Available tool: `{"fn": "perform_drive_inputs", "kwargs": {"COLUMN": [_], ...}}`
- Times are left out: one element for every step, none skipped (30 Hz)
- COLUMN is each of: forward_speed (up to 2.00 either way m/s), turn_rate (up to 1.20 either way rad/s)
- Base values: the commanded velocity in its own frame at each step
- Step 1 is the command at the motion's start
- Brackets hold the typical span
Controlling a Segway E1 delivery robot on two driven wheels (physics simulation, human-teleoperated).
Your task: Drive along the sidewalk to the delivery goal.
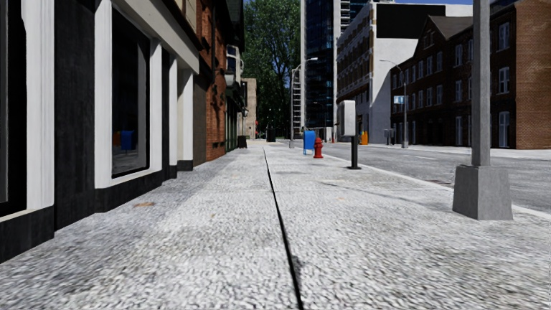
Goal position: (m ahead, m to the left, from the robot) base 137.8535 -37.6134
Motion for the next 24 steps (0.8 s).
{"fn": "perform_drive_inputs", "kwargs": {"forward_speed": [2.0, 2.0, 2.0, 2.0, 2.0, 2.0, 2.0, 2.0, 2.0, 2.0, 2.0, 2.0, 2.0, 2.0, 2.0, 2.0, 2.0, 2.0, 2.0, 2.0, 2.0, 2.0, 2.0, 2.0], "turn_rate": [0.0, 0.0, 0.0, 0.0, 0.0, 0.0, 0.0, 0.0, 0.0, 0.0, 0.0, 0.0, 0.0, 0.0, 0.0, 0.0, 0.0, 0.0, 0.0, 0.0, 0.0, 0.0, 0.0, 0.0]}}
